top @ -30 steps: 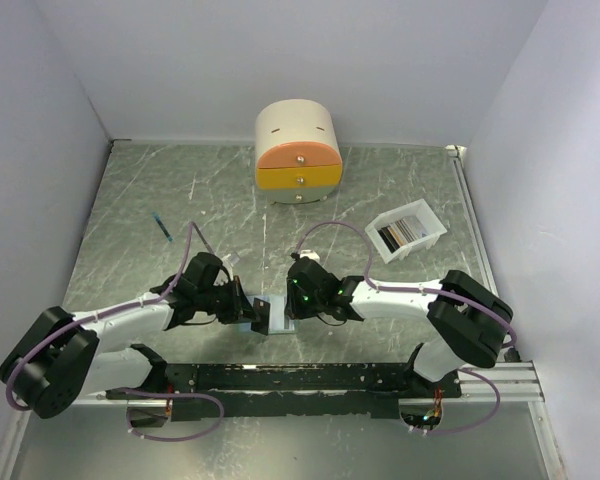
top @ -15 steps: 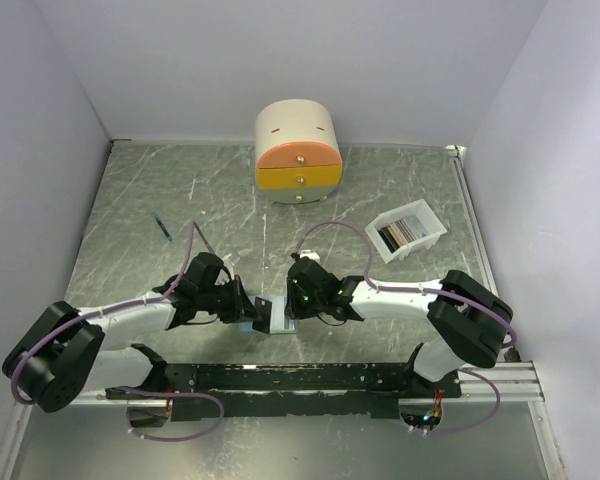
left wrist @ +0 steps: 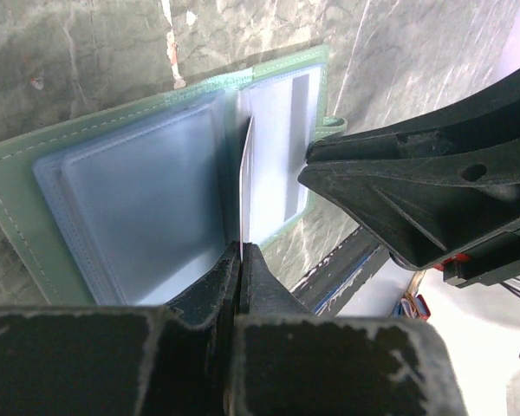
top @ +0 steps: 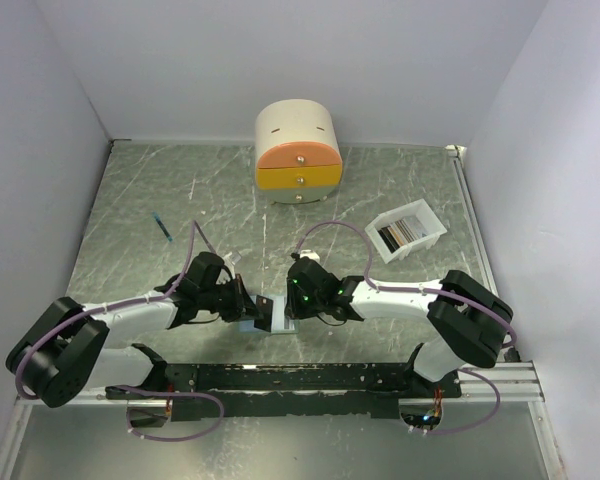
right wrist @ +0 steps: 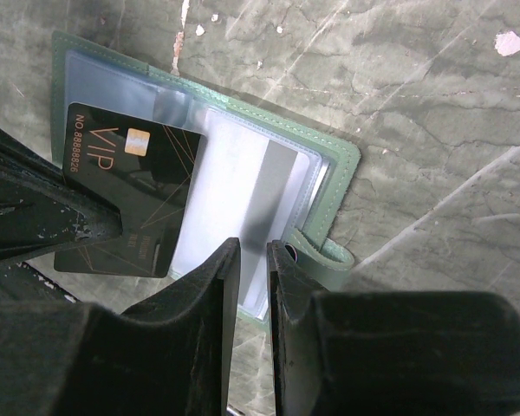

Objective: Put the credit cards into the card holder
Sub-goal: Insert the credit card into the card holder.

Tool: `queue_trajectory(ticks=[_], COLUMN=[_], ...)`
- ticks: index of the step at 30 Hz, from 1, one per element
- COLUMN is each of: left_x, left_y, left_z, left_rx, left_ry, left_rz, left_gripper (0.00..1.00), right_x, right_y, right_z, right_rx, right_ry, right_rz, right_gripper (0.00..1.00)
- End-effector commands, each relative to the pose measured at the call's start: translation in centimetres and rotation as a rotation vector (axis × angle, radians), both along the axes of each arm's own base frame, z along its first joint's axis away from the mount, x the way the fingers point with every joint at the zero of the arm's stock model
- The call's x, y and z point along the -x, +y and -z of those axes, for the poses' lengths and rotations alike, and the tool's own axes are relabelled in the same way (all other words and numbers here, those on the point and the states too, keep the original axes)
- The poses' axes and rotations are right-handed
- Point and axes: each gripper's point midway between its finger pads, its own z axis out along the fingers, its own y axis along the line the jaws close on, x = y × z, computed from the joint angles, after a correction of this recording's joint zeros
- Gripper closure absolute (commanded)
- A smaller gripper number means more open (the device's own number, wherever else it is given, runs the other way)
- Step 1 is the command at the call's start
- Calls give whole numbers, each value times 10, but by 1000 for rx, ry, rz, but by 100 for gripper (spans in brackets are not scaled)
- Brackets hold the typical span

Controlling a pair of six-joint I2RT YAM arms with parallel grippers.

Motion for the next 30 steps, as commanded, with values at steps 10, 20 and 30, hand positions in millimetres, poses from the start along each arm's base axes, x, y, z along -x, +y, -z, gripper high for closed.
queue_trajectory(ticks=[10, 20, 30], left_x=[-3, -8, -8], left_y=[1, 3, 2], left_z=[11, 13, 14], left_rx=[15, -6, 12], left_ry=[-4, -21, -21], left_rz=[-28, -50, -61], left_gripper=[93, 93, 93], right_x=[9, 7, 8], right_y=[-24, -24, -23], right_z=[15, 13, 13], right_rx=[103, 104, 99], right_ry=[23, 16, 18], right_rz=[7, 11, 10], right_gripper=[80, 80, 80])
